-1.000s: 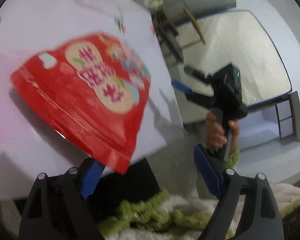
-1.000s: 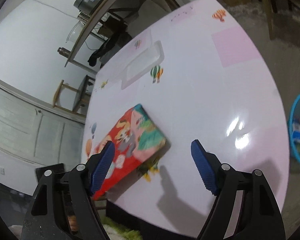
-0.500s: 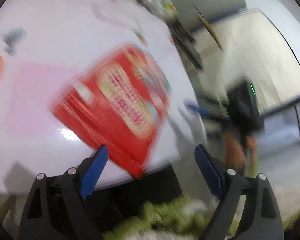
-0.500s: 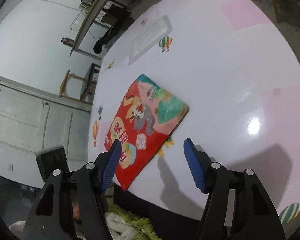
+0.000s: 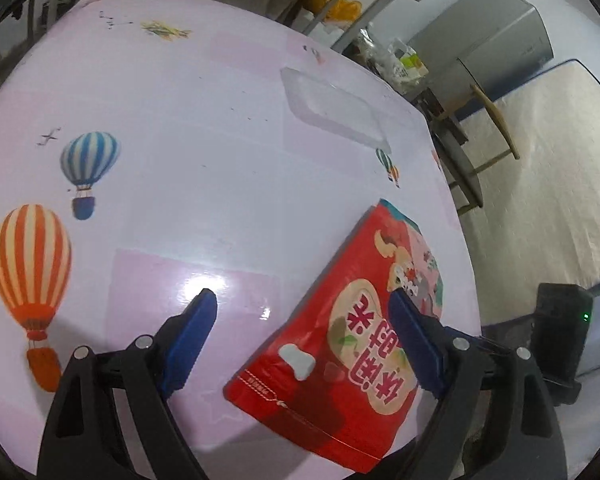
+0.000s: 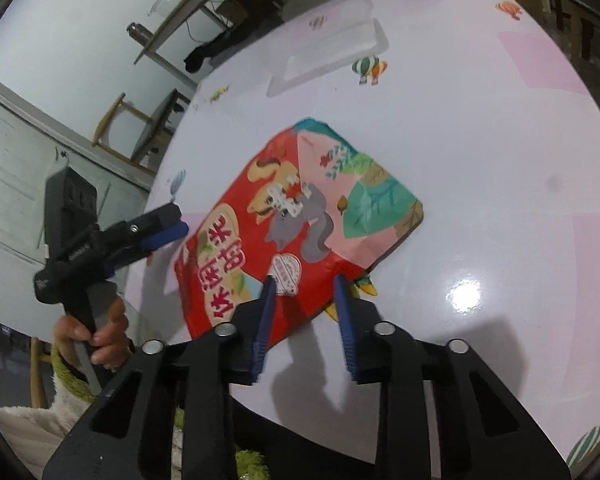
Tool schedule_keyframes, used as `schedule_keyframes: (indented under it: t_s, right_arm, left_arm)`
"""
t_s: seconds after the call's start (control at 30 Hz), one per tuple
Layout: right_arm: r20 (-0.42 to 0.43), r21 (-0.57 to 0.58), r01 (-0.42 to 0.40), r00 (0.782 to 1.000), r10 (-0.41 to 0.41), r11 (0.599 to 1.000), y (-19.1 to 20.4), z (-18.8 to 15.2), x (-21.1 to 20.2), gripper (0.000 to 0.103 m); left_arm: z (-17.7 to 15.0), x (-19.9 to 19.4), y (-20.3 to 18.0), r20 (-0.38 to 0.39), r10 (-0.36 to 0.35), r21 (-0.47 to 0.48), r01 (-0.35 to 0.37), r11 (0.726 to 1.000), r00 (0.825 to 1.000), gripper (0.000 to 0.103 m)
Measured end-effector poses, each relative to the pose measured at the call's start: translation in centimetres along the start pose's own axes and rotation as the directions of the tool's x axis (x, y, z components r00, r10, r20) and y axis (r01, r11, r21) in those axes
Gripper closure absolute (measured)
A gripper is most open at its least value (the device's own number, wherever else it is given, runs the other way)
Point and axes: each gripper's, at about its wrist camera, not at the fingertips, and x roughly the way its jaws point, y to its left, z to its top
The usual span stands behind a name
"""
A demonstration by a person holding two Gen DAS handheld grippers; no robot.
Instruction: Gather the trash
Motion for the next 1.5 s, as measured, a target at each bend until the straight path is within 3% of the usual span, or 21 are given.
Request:
schedule_keyframes:
  t_s: [0.13,0.33,0.53,0.8,0.97,1.1,1.27,1.33,1.5]
  right_arm:
    - [-0.016,0.014,-0.007,1.0,0.007,1.0,-0.7,-0.1,0.4,0.085]
    - [-0.017,0.024,-0.02,1.0,0.02,1.0,-1.2,0.1,0.2,0.086]
    - [-0.018,0.029,-0.027,0.999,0.027,0.999,-1.4,0.0,-0.1,0.086]
    - [-0.016,0.023,-0.025,1.0,0.026,0.999,-1.2,-0.2,-0.3,0.084]
    - [-0.028,0.036,-0.071,0.997,0.072,0.997,-1.5,-0.2,0.0,0.087]
    - [-0.034,0.025,-0.076,0.996,0.077,0.997,-1.5,-0.2,0.1,0.089]
    - [-0.041,0.026,-0.077,0.996,0.078,0.997,-1.5,0.0,0.0,0.089]
    - [-0.041,0.028,-0.071,0.997,0.072,0.997,-1.6,0.1,-0.2,0.087]
    - [0.008,0.015,-0.014,1.0,0.014,1.0,-1.7,2.0,-1.8,0.066]
  left_arm:
    - [-1.0,0.3,0.2,-0.045,-0.084,-0.029,0.083,0.996,0.995,0.019]
    - [-1.5,0.6,-0.3,-0.101,-0.185,-0.072,0.178,0.981,0.978,0.019]
    - [-2.7,0.4,-0.9,-0.139,-0.348,-0.123,0.333,0.935,0.927,0.022]
    - [-3.3,0.3,-1.7,-0.137,-0.346,-0.078,0.338,0.938,0.928,0.04]
    - [-3.6,1.2,-2.2,-0.152,-0.423,-0.093,0.413,0.906,0.893,0.052]
    - [-3.6,1.3,-3.1,-0.155,-0.393,-0.062,0.388,0.92,0.906,0.064]
    - [-4.0,1.6,-4.3,-0.156,-0.238,0.026,0.245,0.969,0.959,0.086]
    - [-4.1,1.4,-4.4,-0.144,-0.217,0.045,0.225,0.973,0.966,0.089]
    - [-4.5,0.4,-3.8,-0.111,-0.188,0.046,0.194,0.98,0.976,0.091]
